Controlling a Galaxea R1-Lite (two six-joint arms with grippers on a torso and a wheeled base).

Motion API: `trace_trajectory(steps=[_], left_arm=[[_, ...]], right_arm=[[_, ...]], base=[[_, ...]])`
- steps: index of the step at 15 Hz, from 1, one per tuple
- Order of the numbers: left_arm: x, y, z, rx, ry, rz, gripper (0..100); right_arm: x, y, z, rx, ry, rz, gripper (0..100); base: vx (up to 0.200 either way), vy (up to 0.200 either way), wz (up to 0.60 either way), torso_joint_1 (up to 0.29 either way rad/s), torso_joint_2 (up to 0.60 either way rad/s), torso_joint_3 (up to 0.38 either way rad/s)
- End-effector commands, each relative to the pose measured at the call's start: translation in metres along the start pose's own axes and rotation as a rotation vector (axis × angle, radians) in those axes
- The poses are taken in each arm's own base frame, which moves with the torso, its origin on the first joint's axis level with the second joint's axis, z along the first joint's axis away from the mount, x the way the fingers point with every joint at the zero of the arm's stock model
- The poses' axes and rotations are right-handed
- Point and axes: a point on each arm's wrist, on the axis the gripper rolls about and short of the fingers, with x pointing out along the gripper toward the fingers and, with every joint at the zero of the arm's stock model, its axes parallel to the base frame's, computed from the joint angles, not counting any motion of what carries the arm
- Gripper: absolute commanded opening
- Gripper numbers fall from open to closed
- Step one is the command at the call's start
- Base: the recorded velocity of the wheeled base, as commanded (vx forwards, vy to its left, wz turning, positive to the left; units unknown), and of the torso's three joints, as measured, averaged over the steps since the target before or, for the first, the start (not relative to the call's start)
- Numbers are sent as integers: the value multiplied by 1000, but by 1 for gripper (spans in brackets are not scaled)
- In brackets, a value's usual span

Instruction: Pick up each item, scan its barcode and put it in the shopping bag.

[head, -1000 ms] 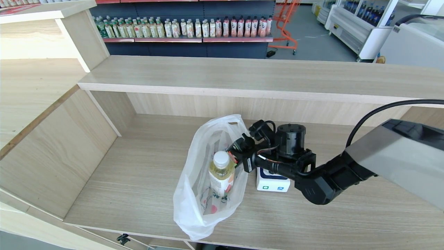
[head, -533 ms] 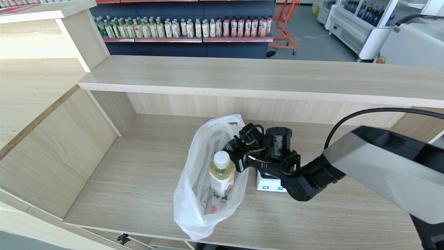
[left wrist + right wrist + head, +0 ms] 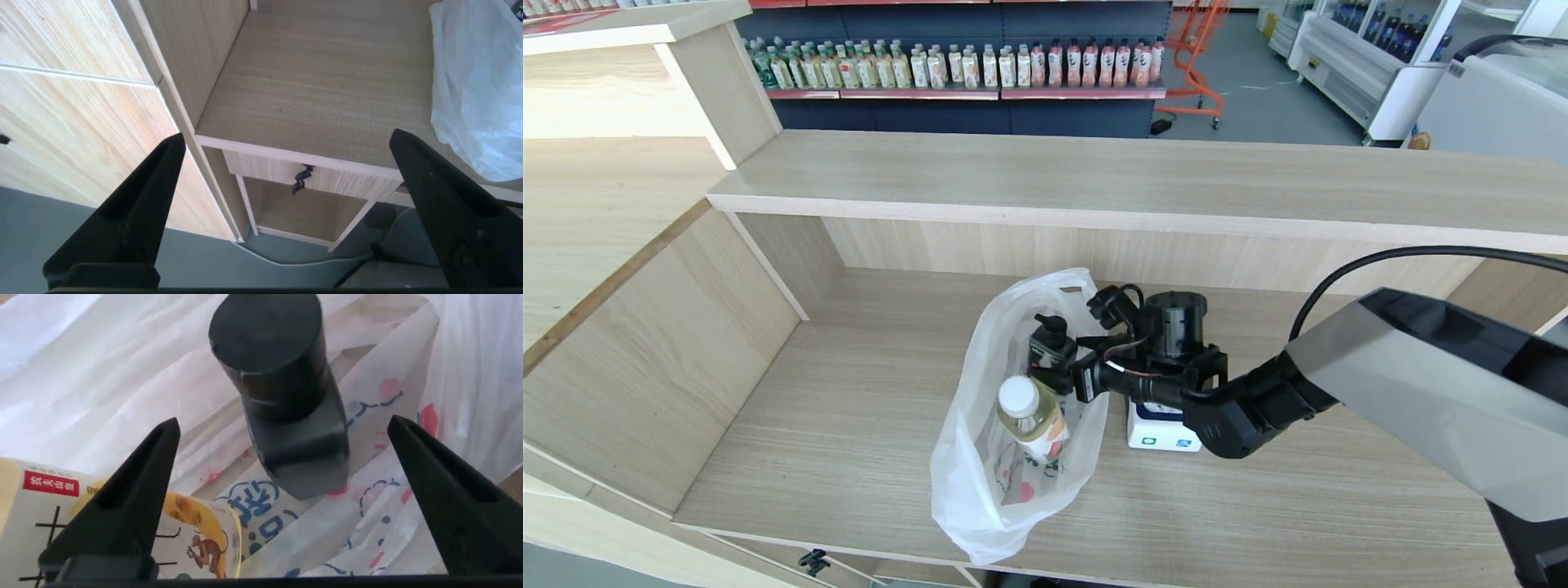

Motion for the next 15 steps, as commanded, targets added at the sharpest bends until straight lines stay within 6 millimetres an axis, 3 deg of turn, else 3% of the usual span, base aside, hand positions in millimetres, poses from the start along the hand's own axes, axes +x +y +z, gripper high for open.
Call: trace_trajectory(steps=[1,2,3,5,8,10,12,15], left_arm=[[0,0,0,0,0,1,100],[0,0,0,0,0,1,100],[0,0,0,0,0,1,100],[0,0,0,0,0,1,100],[0,0,0,0,0,1,100],[0,0,0,0,0,1,100],[0,0,0,0,0,1,100],[0,0,0,0,0,1,100]], right_arm=[[-24,-4,45,59,-64,4,100],[-36,-4,59,93,-87,14,100],[-37,-3,61,95,-91,14,100],[-81,-10,90,147,-149,-8,100],[-161,15,88,173,-123,-30,100],[-225,36,75,181,-124,-102,100],[-277,43,57,134,-115,-283,100],[-363,82,9,194,-25,-526,100]], base=[[0,0,0,0,0,0],[0,0,0,0,0,0],[0,0,0,0,0,0],[0,0,0,0,0,0],[0,0,0,0,0,0],[0,0,0,0,0,0],[0,0,0,0,0,0],[0,0,0,0,0,0]])
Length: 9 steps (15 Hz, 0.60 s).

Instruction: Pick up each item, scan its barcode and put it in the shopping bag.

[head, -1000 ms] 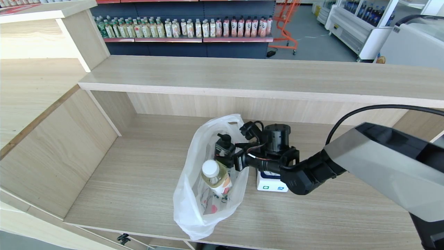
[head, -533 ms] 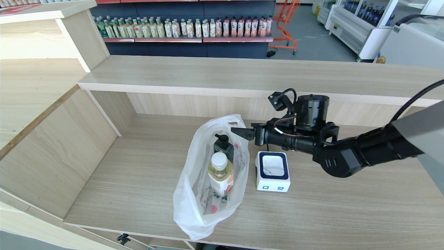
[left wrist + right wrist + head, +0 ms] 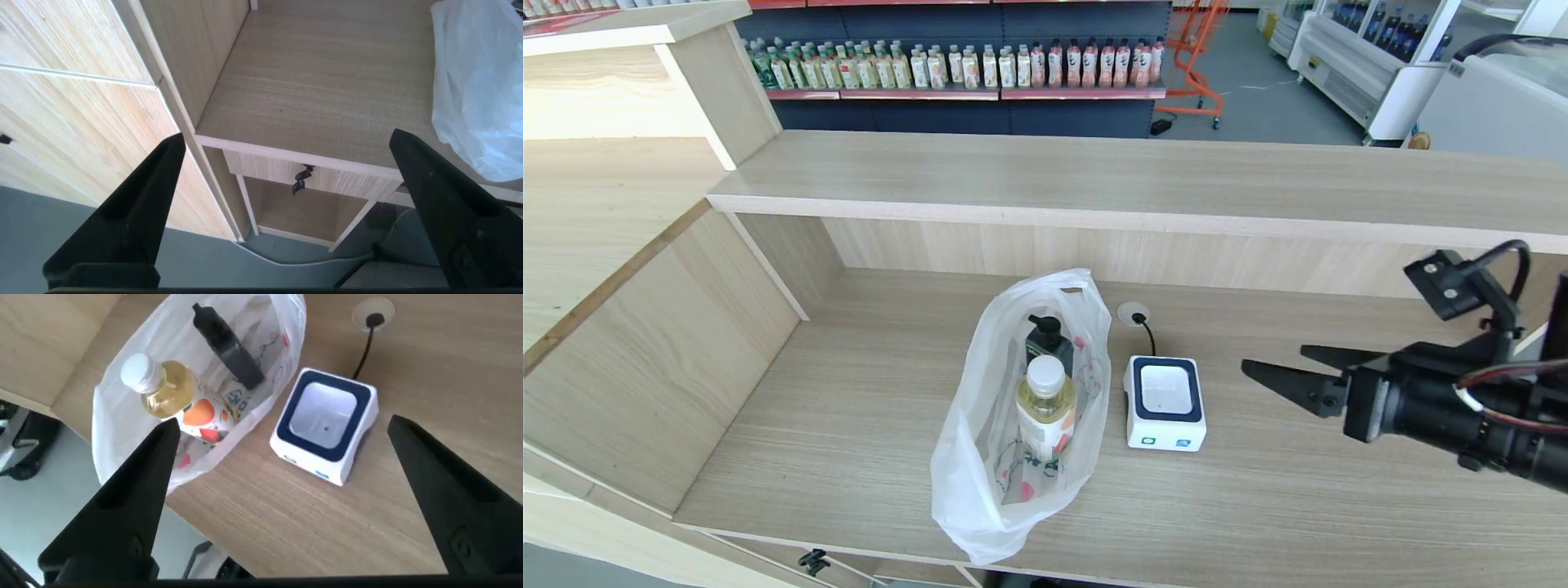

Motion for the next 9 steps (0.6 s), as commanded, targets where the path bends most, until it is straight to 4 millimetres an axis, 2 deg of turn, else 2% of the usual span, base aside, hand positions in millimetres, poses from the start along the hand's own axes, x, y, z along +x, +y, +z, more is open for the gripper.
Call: trace_trajectory(steps=[1,3,6,9], left_arm=[[0,0,0,0,0,0,100],[0,0,0,0,0,0,100],[0,0,0,0,0,0,100],[0,0,0,-1,0,0,100]], right_arm=[[-125,6,-69,19,-16,-274,100],[-159,15,-107,-6,-92,-347,100],[-180,24,-158,-67,-136,-457,100],[-189,28,-162,-115,-253,-525,100]], base=[[0,0,0,0,0,0],[0,0,0,0,0,0],[0,0,0,0,0,0],[0,0,0,0,0,0]])
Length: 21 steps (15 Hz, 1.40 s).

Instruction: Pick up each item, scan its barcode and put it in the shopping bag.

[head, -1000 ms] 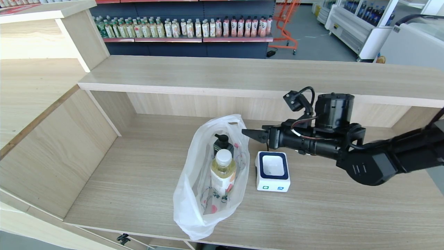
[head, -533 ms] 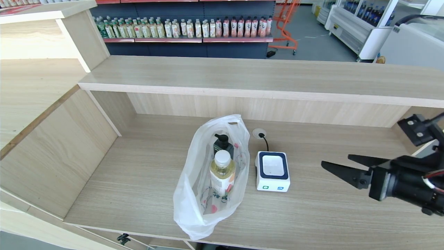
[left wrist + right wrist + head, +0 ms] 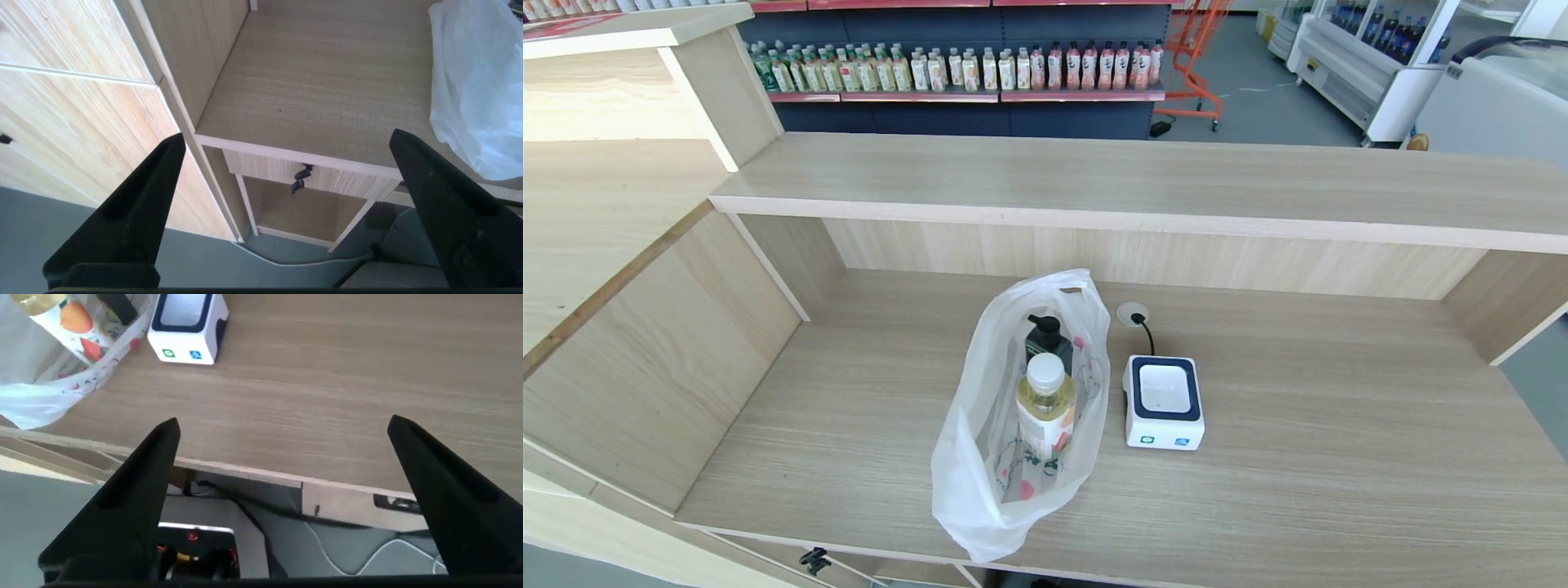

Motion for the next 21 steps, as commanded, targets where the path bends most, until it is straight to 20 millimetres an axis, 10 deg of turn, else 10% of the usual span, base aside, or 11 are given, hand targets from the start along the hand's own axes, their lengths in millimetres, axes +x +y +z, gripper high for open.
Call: trace_trajectory(steps=[1,12,13,21], left_arm=[[0,0,0,0,0,0,100],[0,0,0,-1,0,0,100],[0,0,0,0,0,0,100],[0,0,0,0,0,0,100]], right_arm=[[-17,0,-28,-57,-143,-137,100],[-15,-1,-28,-42,-178,-157,100],[-15,-1,-28,-42,-178,-156,0],[-15,-1,-28,-30,-179,-155,0]], base=[[0,0,0,0,0,0],[0,0,0,0,0,0],[0,0,0,0,0,0],[0,-50,0,0,0,0]])
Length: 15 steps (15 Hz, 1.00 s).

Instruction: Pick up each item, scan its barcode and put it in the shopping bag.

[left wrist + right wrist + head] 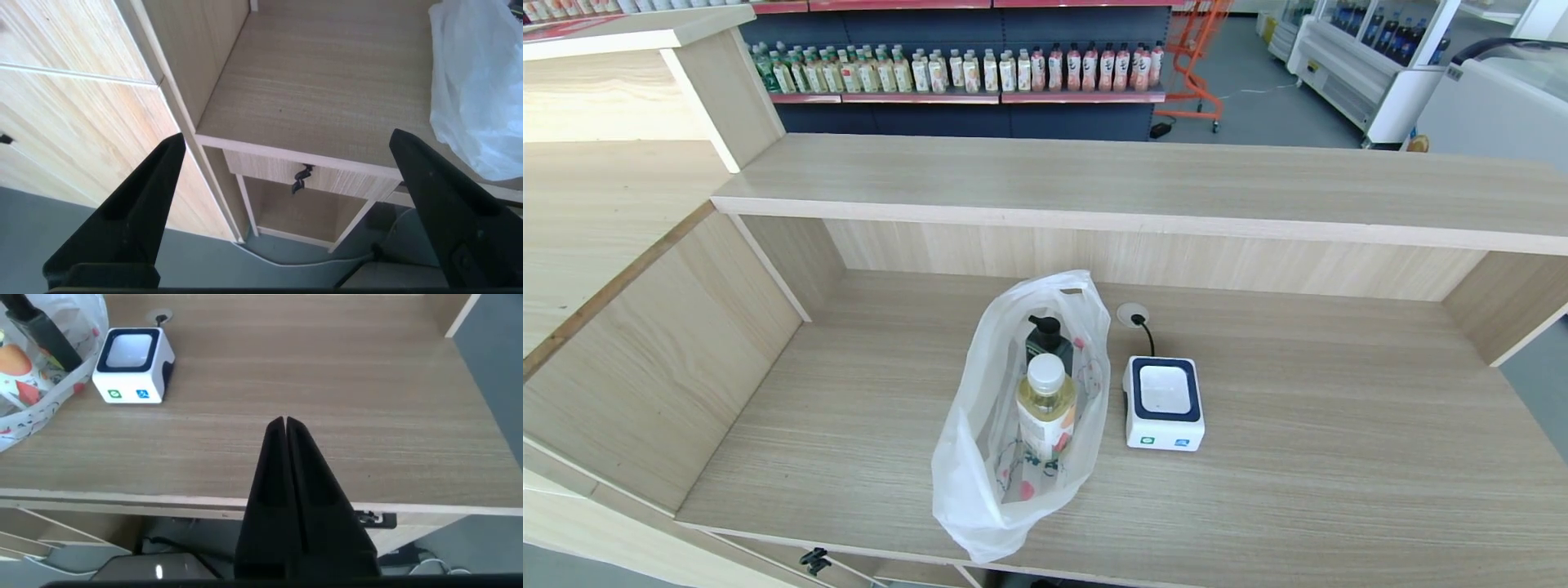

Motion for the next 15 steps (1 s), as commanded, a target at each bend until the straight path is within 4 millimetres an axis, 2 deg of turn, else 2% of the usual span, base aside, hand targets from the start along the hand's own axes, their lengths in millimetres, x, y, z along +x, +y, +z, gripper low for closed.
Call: trace_trajectory(steps=[1,7,10,15], left_arm=[[0,0,0,0,0,1,100],[0,0,0,-1,0,1,100],[0,0,0,0,0,1,100],[0,0,0,0,0,1,100]], right_arm=[[0,0,0,0,3,0,0],[0,0,0,0,3,0,0],[0,0,0,0,3,0,0],[0,0,0,0,1,-3,0]], base=[[0,-200,0,7,-2,7],[0,0,0,0,0,0],[200,0,0,-4,4,2],[0,0,0,0,0,0]])
